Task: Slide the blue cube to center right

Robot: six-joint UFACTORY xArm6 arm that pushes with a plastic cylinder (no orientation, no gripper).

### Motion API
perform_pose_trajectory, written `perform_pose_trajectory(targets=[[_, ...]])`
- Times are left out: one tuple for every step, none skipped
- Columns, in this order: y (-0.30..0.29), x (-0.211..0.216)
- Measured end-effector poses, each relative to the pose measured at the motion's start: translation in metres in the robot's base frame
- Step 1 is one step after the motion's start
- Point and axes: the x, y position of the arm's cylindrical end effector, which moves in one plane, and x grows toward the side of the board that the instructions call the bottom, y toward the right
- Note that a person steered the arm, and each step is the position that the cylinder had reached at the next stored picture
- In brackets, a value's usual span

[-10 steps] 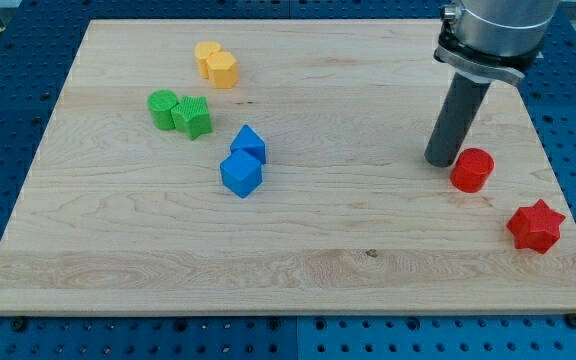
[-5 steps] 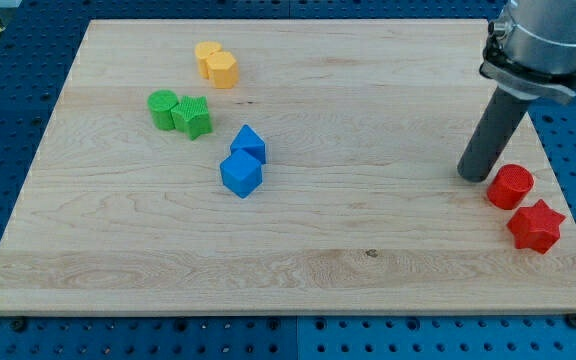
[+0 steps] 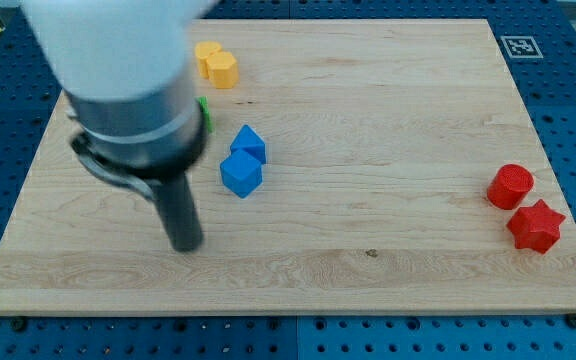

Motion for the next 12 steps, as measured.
perform_pose_trajectory(targets=[[-0.021, -0.061], [-0.021, -0.07], [0.007, -0.07], [0.066, -0.07], [0.1, -0.053], [0.105, -0.031], [0.106, -0.013], [0.11, -0.01], [0.132, -0.01], [0.165, -0.01], [0.182, -0.01], [0.186, -0.011]])
